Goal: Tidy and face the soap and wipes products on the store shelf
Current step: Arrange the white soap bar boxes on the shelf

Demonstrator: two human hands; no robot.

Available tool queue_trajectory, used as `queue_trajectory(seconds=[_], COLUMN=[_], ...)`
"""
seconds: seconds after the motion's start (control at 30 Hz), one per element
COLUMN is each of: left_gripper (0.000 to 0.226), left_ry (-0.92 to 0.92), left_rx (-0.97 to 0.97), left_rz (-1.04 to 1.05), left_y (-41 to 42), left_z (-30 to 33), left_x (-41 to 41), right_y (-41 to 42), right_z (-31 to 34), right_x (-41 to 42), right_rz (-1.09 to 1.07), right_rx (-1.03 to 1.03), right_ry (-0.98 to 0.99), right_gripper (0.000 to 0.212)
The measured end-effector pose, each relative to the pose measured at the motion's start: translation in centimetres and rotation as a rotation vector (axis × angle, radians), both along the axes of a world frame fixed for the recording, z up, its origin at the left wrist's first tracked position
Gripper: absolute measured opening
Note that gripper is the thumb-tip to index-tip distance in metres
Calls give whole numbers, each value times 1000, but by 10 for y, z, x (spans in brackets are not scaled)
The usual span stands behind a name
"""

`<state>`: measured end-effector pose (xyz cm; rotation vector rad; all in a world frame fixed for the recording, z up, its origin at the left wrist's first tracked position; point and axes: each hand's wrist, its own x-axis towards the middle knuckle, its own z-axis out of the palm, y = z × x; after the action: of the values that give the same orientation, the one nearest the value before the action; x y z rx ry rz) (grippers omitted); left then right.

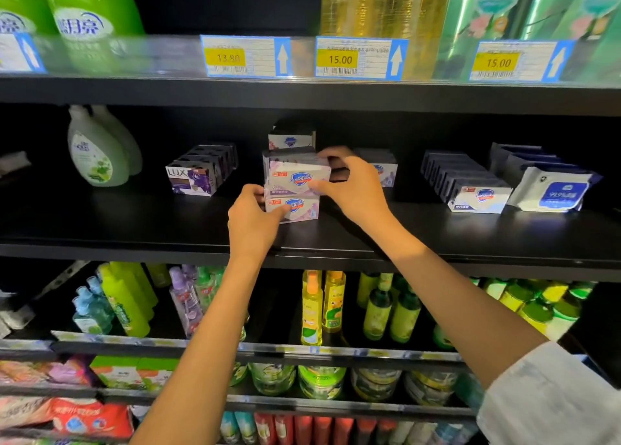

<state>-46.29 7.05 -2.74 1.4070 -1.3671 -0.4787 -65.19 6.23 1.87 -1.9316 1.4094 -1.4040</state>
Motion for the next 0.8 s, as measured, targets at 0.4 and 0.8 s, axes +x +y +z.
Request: queue_trajectory(seconds=[0.4, 0.8], left_gripper=[45, 42], left_ry=[72, 11], left_rx=[-57, 32], left_rz=[-167, -365], left_y=[29, 23], left_z=[8, 14], left_x=[4, -55], right_y=[18, -23], right_z=[-9, -33], right_x=[-114, -160], right_rz=[-167, -252], right_rx=[17, 123], right_ry=[-202, 174], right_gripper=[48, 51])
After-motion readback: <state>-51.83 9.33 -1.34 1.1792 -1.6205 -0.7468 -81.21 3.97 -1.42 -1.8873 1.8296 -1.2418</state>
